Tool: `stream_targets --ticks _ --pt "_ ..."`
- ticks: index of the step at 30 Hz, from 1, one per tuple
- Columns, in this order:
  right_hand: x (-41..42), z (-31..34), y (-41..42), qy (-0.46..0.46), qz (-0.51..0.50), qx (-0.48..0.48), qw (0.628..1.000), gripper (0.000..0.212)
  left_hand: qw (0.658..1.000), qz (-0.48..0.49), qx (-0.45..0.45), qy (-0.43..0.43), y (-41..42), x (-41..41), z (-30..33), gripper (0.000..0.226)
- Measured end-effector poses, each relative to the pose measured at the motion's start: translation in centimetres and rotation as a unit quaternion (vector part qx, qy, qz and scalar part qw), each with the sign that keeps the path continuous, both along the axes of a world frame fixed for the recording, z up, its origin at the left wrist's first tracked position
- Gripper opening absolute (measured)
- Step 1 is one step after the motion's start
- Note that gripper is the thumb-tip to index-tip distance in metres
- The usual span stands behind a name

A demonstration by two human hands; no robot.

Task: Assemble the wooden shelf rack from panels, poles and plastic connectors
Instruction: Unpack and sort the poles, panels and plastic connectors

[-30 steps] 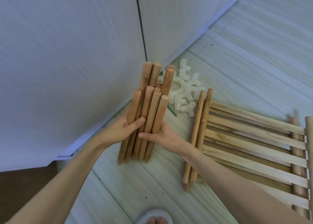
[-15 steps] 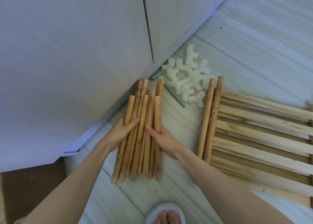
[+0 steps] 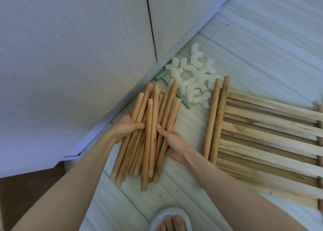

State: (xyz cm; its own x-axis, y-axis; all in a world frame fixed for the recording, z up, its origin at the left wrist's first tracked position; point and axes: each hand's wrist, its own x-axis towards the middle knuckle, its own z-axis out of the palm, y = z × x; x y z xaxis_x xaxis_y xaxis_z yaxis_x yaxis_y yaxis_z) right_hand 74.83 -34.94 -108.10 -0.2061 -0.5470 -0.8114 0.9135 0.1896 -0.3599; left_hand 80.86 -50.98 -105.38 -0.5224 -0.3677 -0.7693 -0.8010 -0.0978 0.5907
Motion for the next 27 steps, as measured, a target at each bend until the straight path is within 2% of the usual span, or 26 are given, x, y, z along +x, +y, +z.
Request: stream_targets --ticks 4,8,12,17,19,22,25,27 --pt "-0.3 0.1 0.1 -0.003 0.005 -0.001 1.000 0.043 0.999 0.040 0.009 0.012 0.3 0.4 -0.3 0.017" --pt "-0.2 0.1 -0.2 -0.002 -0.011 0.011 1.000 0.041 0.998 0.042 0.024 0.029 0.6 0.3 -0.2 0.016" --pt "-0.1 0.0 -0.5 0.021 -0.032 0.053 0.998 0.034 0.998 0.054 0.006 0.028 1.0 0.4 -0.3 0.018" --pt "-0.3 0.1 -1.1 0.046 -0.012 0.079 0.996 0.032 0.997 0.062 -0.030 0.040 1.2 0.8 -0.5 0.018" --pt "-0.3 0.1 -1.3 0.083 0.001 0.096 0.992 0.033 0.996 0.051 -0.068 0.038 1.2 0.9 -0.6 0.024" --pt "-0.5 0.0 -1.1 0.188 0.045 0.149 0.970 0.033 0.991 0.026 -0.128 0.032 0.8 1.0 -0.3 0.033" --pt "-1.1 0.1 -1.0 0.281 0.108 0.200 0.933 0.034 0.989 0.022 -0.137 0.044 0.4 1.2 0.2 0.030" --pt "-1.6 0.4 -1.0 0.308 0.128 0.216 0.918 0.035 0.990 0.014 -0.129 0.049 0.3 1.4 0.4 0.026"
